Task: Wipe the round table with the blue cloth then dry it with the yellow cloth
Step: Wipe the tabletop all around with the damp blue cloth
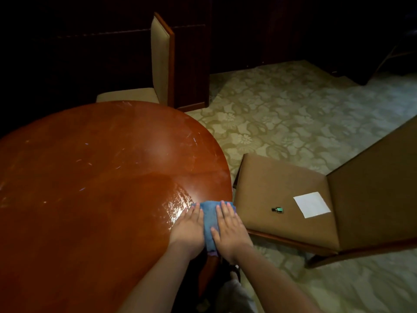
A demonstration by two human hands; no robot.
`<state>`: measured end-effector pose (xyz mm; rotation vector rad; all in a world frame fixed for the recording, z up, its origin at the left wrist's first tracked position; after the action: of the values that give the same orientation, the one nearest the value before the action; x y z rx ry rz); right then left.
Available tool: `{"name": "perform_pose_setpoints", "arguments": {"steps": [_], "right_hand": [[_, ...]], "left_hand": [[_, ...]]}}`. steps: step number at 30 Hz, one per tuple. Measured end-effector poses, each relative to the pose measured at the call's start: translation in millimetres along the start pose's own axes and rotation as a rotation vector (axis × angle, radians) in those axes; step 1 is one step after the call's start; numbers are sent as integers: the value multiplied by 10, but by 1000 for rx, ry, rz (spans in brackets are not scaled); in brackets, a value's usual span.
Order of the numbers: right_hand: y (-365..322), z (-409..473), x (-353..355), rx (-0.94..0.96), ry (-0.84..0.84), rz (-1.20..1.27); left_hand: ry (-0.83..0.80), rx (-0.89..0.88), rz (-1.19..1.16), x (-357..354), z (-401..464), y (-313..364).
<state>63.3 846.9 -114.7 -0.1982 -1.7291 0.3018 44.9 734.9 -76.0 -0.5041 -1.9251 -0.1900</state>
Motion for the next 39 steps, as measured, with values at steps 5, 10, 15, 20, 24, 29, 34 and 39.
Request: {"name": "perform_pose_setpoints", "arguments": {"steps": [5,10,15,20,24,29,34,39], "right_hand": [[63,343,102,59,-25,-39],[147,807,224,107,28,-58],[249,1302,245,132,-3,-79],[287,1635,283,141,9,-118],[258,1610,353,215,-40,-167],[274,1289,331,143,-55,-153],[182,745,175,114,-56,-117],[-22,207,46,144,23,-108]], "left_hand": [[33,6,1,109,290,-66],[-1,30,33,255,726,-190],[-33,40,60,471,1150,-333],[-81,50,79,604,1402,-424],[-127,59,107,588,1377,-411],[-127,77,107,484,1113,-282],[-123,72,87,278,631,-108],[-101,56,69,93,102,-34]]}}
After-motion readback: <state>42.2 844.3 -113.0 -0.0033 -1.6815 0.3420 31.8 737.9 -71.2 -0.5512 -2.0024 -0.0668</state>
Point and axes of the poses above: each hand's wrist, its own z-axis towards the middle knuckle, its own x-axis out of the back of the hand, y = z × x, the point moved 5 cm from there along z, towards the middle knuckle, and after that the axes turned 2 degrees about x, right-handed, at the moved point
